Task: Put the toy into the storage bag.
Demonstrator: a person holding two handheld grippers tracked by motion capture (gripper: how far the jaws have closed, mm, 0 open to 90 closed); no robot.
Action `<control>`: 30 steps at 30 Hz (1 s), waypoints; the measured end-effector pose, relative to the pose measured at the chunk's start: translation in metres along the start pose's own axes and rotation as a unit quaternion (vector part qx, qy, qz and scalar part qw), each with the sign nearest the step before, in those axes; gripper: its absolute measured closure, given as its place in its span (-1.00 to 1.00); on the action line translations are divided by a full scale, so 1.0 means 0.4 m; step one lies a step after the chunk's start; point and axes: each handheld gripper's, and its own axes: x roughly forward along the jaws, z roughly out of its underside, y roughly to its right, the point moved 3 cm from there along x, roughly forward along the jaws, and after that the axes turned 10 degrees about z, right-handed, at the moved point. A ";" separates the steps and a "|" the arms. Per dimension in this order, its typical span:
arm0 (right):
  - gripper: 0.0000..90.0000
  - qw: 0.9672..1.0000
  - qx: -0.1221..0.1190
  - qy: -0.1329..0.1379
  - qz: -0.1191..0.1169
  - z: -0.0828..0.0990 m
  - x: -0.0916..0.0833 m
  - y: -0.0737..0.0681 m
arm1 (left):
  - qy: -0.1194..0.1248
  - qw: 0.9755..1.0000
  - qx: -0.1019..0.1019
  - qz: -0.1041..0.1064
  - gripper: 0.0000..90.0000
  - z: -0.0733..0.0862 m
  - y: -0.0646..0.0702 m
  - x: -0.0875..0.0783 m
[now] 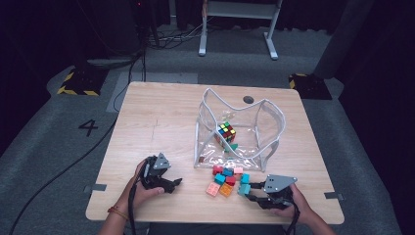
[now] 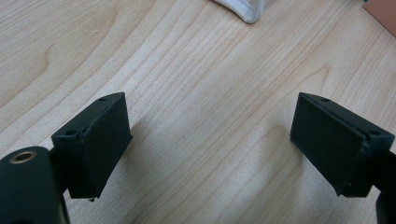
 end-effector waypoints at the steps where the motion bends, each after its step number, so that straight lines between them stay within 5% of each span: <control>1: 0.19 1.000 0.002 0.000 -0.002 -0.001 0.001 -0.001 | 0.001 1.000 -0.001 0.000 -0.73 0.000 0.000 0.000; 16: 0.31 1.000 0.002 -0.003 0.001 0.002 -0.027 0.013 | 0.000 1.000 0.000 0.000 -0.73 0.000 0.000 0.000; 25: 0.32 1.000 0.004 0.010 0.024 0.010 -0.077 0.064 | 0.001 1.000 -0.001 0.000 -0.73 0.000 0.000 0.000; 30: 0.32 0.999 0.024 0.013 0.042 0.020 -0.102 0.100 | 0.001 1.000 -0.001 0.000 -0.73 0.000 0.000 0.000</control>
